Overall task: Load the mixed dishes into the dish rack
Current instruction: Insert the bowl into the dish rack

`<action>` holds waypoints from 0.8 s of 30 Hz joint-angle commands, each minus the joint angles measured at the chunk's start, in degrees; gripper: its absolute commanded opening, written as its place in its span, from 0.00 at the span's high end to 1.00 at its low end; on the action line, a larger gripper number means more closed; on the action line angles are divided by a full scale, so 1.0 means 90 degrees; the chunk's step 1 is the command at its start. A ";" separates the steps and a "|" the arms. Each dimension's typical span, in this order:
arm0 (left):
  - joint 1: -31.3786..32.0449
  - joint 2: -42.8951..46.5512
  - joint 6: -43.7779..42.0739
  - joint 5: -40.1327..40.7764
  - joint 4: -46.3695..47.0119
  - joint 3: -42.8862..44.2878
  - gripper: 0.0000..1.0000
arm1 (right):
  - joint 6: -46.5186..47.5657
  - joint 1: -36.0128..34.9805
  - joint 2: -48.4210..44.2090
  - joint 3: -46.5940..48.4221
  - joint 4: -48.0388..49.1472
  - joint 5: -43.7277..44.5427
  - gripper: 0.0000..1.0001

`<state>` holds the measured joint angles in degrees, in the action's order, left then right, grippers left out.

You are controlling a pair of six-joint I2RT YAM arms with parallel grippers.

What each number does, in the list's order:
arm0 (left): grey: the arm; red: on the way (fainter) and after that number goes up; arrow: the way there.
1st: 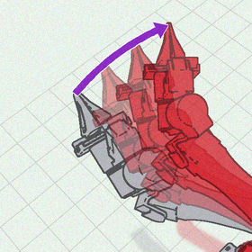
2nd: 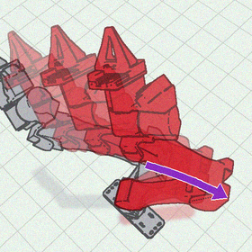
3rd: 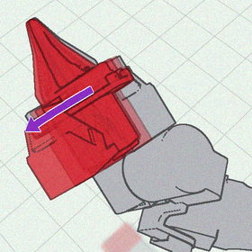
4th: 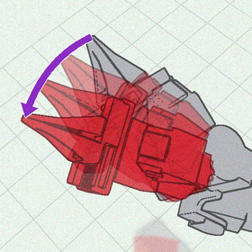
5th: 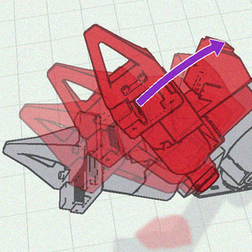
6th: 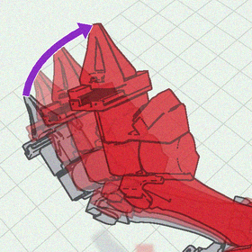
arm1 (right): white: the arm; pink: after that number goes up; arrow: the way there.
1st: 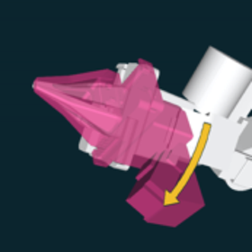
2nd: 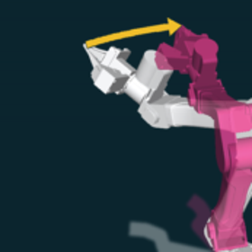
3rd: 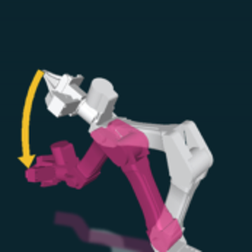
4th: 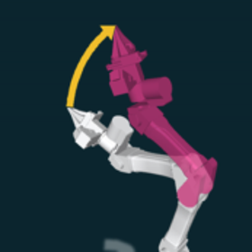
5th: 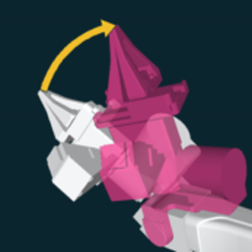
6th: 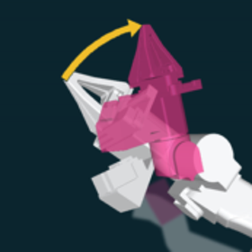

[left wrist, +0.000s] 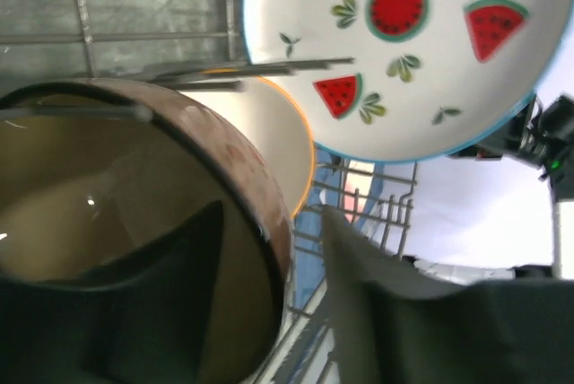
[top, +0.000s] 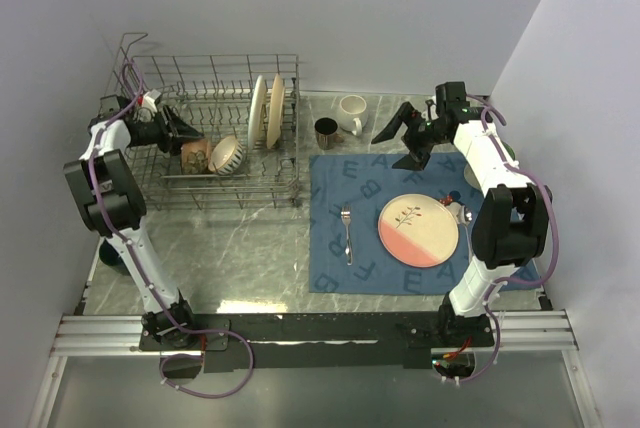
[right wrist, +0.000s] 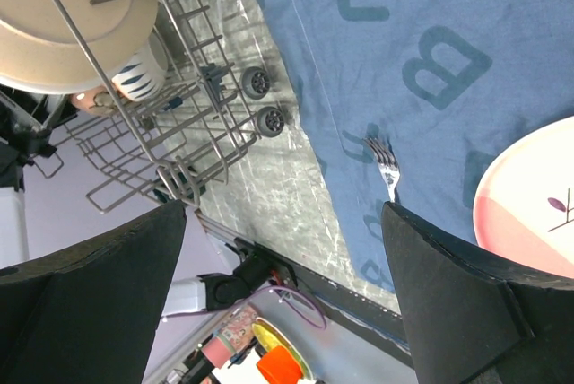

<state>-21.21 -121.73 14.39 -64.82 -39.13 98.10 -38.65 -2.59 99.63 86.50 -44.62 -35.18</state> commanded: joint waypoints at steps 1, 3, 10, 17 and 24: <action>-0.0006 -0.0098 0.0031 0.0336 0.0159 -0.0070 0.37 | 0.0105 0.0044 0.0013 0.0272 -0.0062 -0.0056 0.02; -0.0006 0.0097 0.0139 0.0492 0.0334 -0.0148 0.27 | 0.0096 0.0053 0.0004 0.0233 -0.0052 -0.0056 0.02; 0.0023 0.0654 0.0471 0.0834 0.0442 0.0046 0.16 | 0.0134 0.0092 0.0004 0.0242 -0.0052 -0.0095 0.02; 0.0130 0.1279 0.0706 0.2022 0.0141 0.0504 0.01 | 0.0164 0.0122 -0.0006 0.0233 -0.0052 -0.0144 0.02; 0.0325 0.1805 0.0618 0.4308 -0.0779 0.1267 0.01 | 0.0184 0.0141 -0.0094 0.0155 -0.0004 -0.0154 0.02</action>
<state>-19.53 -111.09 19.79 -39.40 -41.63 105.80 -37.78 -1.96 99.68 86.56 -44.64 -35.66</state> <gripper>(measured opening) 0.993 0.979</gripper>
